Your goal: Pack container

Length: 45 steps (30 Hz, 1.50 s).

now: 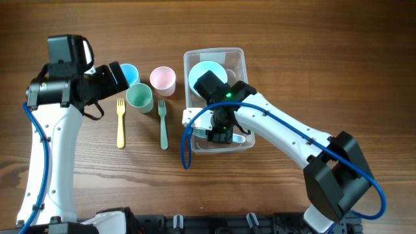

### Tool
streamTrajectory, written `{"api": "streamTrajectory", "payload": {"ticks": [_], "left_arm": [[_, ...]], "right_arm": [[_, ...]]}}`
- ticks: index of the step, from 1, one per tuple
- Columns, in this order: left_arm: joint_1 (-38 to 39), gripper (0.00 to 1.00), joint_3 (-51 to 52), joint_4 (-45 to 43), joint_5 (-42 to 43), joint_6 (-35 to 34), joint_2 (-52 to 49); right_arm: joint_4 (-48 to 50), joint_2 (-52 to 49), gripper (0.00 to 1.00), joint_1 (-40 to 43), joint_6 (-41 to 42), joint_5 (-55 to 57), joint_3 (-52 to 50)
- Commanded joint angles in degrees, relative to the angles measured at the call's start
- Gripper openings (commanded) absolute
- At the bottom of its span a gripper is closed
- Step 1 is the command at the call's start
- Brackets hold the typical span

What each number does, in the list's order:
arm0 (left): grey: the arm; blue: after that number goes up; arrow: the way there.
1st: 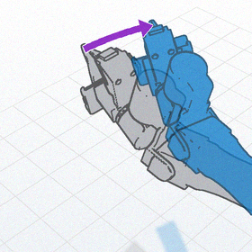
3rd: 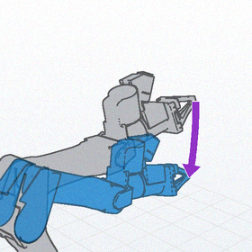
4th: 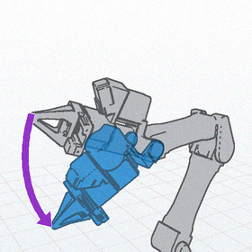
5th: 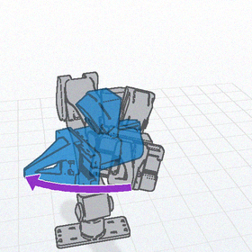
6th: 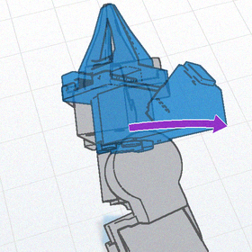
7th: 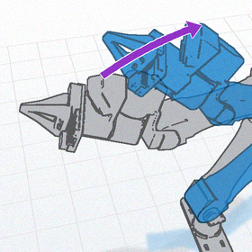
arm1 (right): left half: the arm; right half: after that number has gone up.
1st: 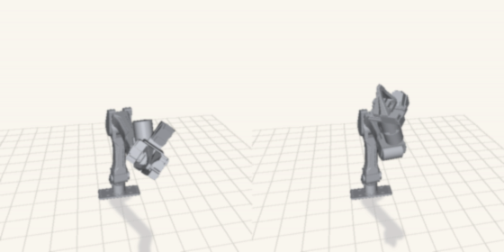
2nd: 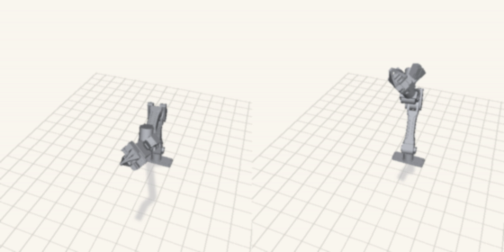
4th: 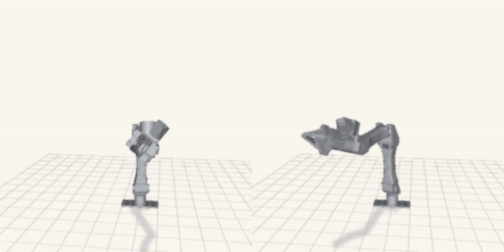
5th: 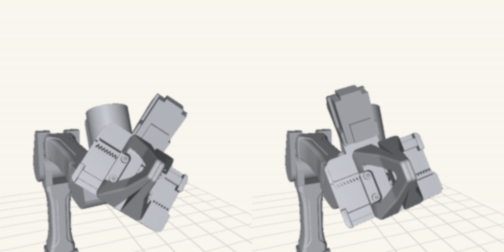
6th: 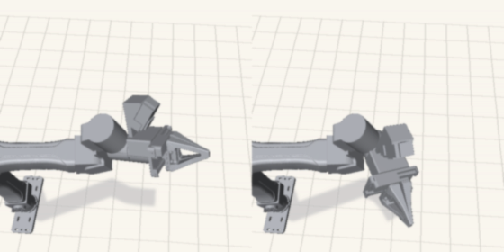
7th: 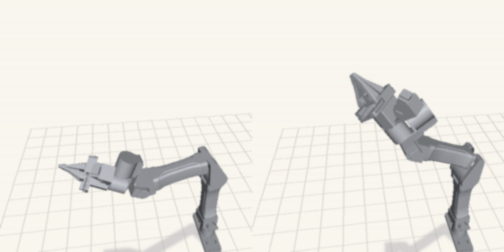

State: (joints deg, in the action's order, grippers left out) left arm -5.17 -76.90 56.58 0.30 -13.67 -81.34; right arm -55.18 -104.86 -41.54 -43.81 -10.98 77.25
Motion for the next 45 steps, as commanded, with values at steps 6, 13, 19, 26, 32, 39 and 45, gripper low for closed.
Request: {"api": "streamTrajectory", "payload": {"ticks": [6, 13, 19, 26, 32, 39, 45], "left_arm": [[-0.3, 1.0, -1.1, -0.2, 0.2, -0.1, -0.1], [-0.3, 1.0, -1.1, -0.2, 0.2, -0.1, -0.1], [-0.3, 1.0, -1.1, -0.2, 0.2, -0.1, -0.1], [-0.2, 1.0, -1.1, 3.5, 12.0, -5.2, -0.1], [1.2, 0.99, -3.4, 2.5, 17.0, -3.0, -0.1], [19.3, 1.0, -7.8, 5.1, -3.1, 1.9, -2.5], [20.8, 0.95, -7.8, 6.0, -3.2, 0.9, -8.0]], "right_arm": [[0.2, 2.3, 0.28, -0.1, 7.0, 2.4, 0.7], [3.0, 21.6, 0.41, 4.9, 33.5, 5.2, 3.5], [1.1, 42.6, 0.68, 32.8, 56.4, 11.8, 3.5], [-6.6, 35.8, 1.0, 49.1, 57.9, 11.0, 2.7], [-7.1, 21.6, 1.0, 49.2, 58.0, 9.6, 2.7], [-4.8, 18.4, 1.0, 49.2, 58.9, 9.7, 2.7], [-3.8, 18.4, 1.0, 49.2, 58.9, 9.7, 2.7]]}}
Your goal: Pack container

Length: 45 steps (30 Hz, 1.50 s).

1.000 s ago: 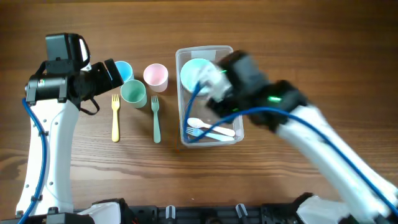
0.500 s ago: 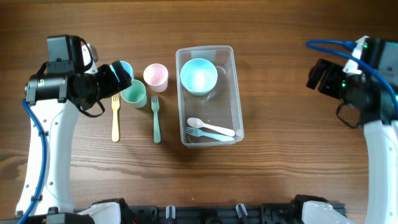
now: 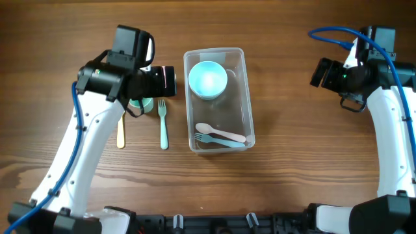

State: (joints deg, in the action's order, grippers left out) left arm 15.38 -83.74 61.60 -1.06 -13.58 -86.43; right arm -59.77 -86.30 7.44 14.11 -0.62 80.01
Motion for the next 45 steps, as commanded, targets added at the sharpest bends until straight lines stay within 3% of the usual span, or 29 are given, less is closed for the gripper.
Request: {"api": "streamTrajectory", "payload": {"ticks": [1, 11, 17, 22, 28, 33, 36, 41, 45], "left_arm": [[0.2, 0.89, -1.0, 1.4, -3.0, 0.7, -4.1], [-0.8, 0.8, -1.0, 1.2, -4.2, 0.7, -17.5], [-4.8, 0.73, 0.2, -0.8, -3.2, 0.7, -19.3], [-4.9, 0.72, 2.9, -4.8, -0.7, 0.8, -19.3], [-4.8, 0.6, 7.7, -8.3, 1.7, 0.8, -19.3], [-4.9, 0.23, 8.5, -9.7, 1.6, 0.8, -19.3], [-4.8, 0.06, 8.5, -9.9, 1.6, 0.8, -19.3], [-4.9, 0.04, 8.0, -6.8, 1.4, 0.8, -17.7], [-4.4, 0.04, 3.1, 0.7, 1.4, 0.8, -11.3]], "right_arm": [[0.8, -0.1, 1.0, 0.2, 1.0, -0.7, -0.1], [0.8, -0.1, 1.0, 0.2, 1.0, -0.7, -0.1], [0.8, -0.1, 1.0, 0.2, 1.0, -0.7, -0.1], [0.8, -0.1, 1.0, 0.2, 1.0, -0.7, -0.1], [0.8, -0.1, 1.0, 0.2, 1.0, -0.7, -0.1], [0.8, -0.1, 1.0, 0.2, 1.0, -0.7, -0.1], [0.8, -0.1, 1.0, 0.2, 1.0, -0.7, -0.1], [0.8, -0.1, 1.0, 0.2, 1.0, -0.7, -0.1], [0.8, -0.1, 1.0, 0.2, 1.0, -0.7, -0.1]]}}
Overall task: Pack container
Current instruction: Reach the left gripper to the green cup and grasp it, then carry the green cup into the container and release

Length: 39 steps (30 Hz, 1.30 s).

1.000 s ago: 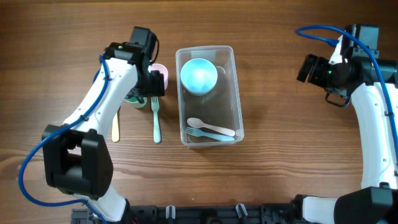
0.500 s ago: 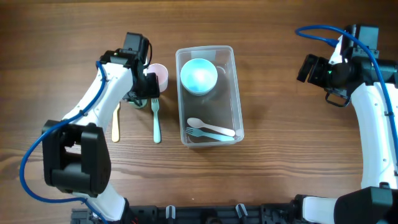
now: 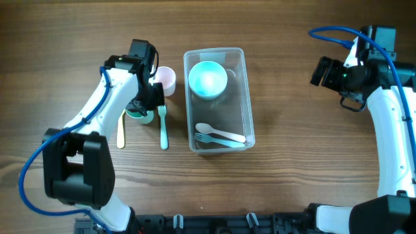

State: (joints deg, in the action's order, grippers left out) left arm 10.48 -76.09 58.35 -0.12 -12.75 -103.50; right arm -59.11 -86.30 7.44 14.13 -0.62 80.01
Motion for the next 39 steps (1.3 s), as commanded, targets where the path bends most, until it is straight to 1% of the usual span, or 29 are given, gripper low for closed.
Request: {"api": "streamTrajectory", "payload": {"ticks": [1, 3, 4, 6, 8, 10, 12, 13, 15, 18, 20, 23, 25, 28, 30, 35, 36, 38, 39], "left_arm": [[0.9, 0.04, -6.1, 6.2, 0.5, 0.0, 7.7], [3.1, 0.04, -9.4, 10.0, 0.7, -0.2, 12.5], [4.5, 0.04, -10.3, 10.4, 0.7, -0.2, 14.3], [9.6, 0.04, -11.0, 8.6, 0.7, -0.3, 18.3], [14.8, 0.04, -11.0, 6.2, 0.7, -0.3, 19.7], [21.4, 0.04, -11.0, 1.0, 0.7, -0.3, 18.6], [25.6, 0.04, -11.0, -2.9, 0.7, 0.5, 16.7], [28.2, 0.04, -11.0, -5.6, 0.7, 2.1, 14.6], [30.6, 0.04, -11.0, -8.5, 0.5, 3.7, 10.0], [32.3, 0.04, -11.0, -11.6, 0.7, 6.1, 1.0], [33.0, 0.04, -11.0, -12.5, 0.7, 6.4, -3.0], [33.0, 0.04, -11.0, -14.8, 0.7, 6.4, -6.1], [33.0, 0.04, -11.0, -16.7, 0.6, 8.3, -7.2], [33.0, 0.04, -11.0, -17.7, 0.7, 8.0, -8.1], [33.0, 0.1, -11.0, -17.3, 0.7, 8.0, -8.2], [33.1, 0.15, -11.0, -15.5, 0.7, 8.1, -8.2], [33.1, 0.17, -11.0, -15.5, 0.7, 8.0, -8.2], [33.1, 0.23, -11.0, -15.6, 0.7, 8.0, -8.2], [33.1, 0.24, -11.0, -15.5, 0.7, 8.0, -8.2]], "right_arm": [[0.2, -0.1, 1.0, 0.2, 1.0, -0.7, -0.1], [0.2, -0.1, 1.0, 0.2, 1.0, -0.7, -0.1], [0.2, -0.1, 1.0, 0.2, 1.0, -0.7, -0.1], [0.2, -0.1, 1.0, 0.2, 1.0, -0.7, -0.1], [0.2, -0.1, 1.0, 0.2, 1.0, -0.7, -0.1], [0.2, -0.1, 1.0, 0.2, 1.0, -0.7, -0.1], [0.2, -0.1, 1.0, 0.2, 1.0, -0.7, -0.1], [0.2, -0.1, 1.0, 0.2, 1.0, -0.7, -0.1], [0.2, -0.1, 1.0, 0.2, 1.0, -0.7, -0.1], [0.2, -0.1, 1.0, 0.2, 1.0, -0.7, -0.1], [0.2, -0.1, 1.0, 0.2, 1.0, -0.7, -0.1], [0.2, -0.1, 1.0, 0.2, 1.0, -0.7, -0.1], [0.2, -0.1, 1.0, 0.2, 1.0, -0.7, -0.1], [0.2, -0.1, 1.0, 0.2, 1.0, -0.7, -0.1], [0.2, -0.1, 1.0, 0.2, 1.0, -0.7, -0.1], [0.2, -0.1, 1.0, 0.2, 1.0, -0.7, -0.1], [0.2, -0.1, 1.0, 0.2, 1.0, -0.7, -0.1], [0.2, -0.1, 1.0, 0.2, 1.0, -0.7, -0.1], [0.2, -0.1, 1.0, 0.2, 1.0, -0.7, -0.1]]}}
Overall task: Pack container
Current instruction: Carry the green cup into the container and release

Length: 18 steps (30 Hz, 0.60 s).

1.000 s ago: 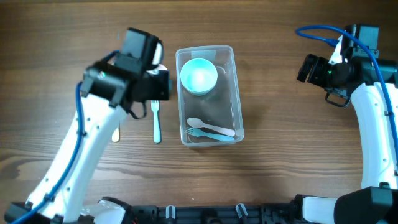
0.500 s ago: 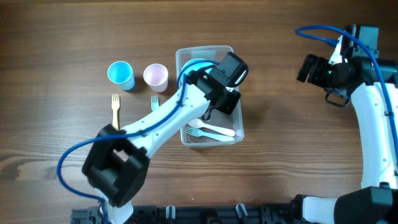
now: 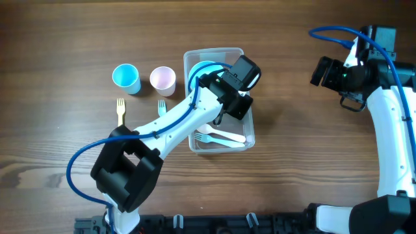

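A clear plastic container (image 3: 218, 52) stands at mid table. It holds a teal bowl (image 3: 201, 70) at its far end and a white spoon and a blue fork (image 3: 224, 138) at its near end. My left gripper (image 3: 231, 107) hangs over the container's middle, its fingers hidden under the wrist. The green cup is out of view. A blue cup (image 3: 125, 78) and a pink cup (image 3: 162, 80) stand left of the container. A yellow fork (image 3: 120, 106) and a green fork (image 3: 161, 105) lie below the cups, partly under the arm. My right gripper (image 3: 317, 71) is far right.
The left arm's links cross the table from the near left edge to the container, covering the fork handles. The right arm stands along the right edge with its blue cable looping above it. The wooden table (image 3: 292, 162) shows bare between container and right arm.
My left gripper was down at the green cup left of the container; now it is above the container's middle. The green cup is gone from its spot. The right arm has not moved.
First my right gripper was inside the container at the cutlery. Then it stood far right, with a spoon and fork lying in the container, and the left arm was over the cups. The left gripper then stood at the green cup, and is now over the container.
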### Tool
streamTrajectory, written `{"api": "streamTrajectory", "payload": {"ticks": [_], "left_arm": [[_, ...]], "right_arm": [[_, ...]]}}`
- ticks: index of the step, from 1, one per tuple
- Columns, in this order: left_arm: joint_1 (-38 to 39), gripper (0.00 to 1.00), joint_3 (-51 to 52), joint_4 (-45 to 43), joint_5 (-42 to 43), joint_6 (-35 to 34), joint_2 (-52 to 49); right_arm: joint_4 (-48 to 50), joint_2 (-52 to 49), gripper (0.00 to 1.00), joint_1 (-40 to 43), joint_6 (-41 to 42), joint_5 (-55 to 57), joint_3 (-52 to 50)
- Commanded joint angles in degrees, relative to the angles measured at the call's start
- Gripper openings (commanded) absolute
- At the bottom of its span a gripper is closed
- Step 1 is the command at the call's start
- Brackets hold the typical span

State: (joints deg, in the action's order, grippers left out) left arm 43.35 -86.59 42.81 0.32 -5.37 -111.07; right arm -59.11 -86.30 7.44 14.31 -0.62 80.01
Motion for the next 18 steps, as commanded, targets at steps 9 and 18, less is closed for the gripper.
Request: {"api": "streamTrajectory", "payload": {"ticks": [9, 18], "left_arm": [[0.0, 0.69, -8.2, 13.8, -3.0, -2.0, 7.0], [-23.5, 0.66, -8.8, 19.9, -6.2, -13.9, 9.0]], "right_arm": [[0.2, -0.1, 1.0, 0.2, 0.9, -0.7, -0.1], [0.2, -0.1, 1.0, 0.2, 0.9, -0.7, -0.1]]}}
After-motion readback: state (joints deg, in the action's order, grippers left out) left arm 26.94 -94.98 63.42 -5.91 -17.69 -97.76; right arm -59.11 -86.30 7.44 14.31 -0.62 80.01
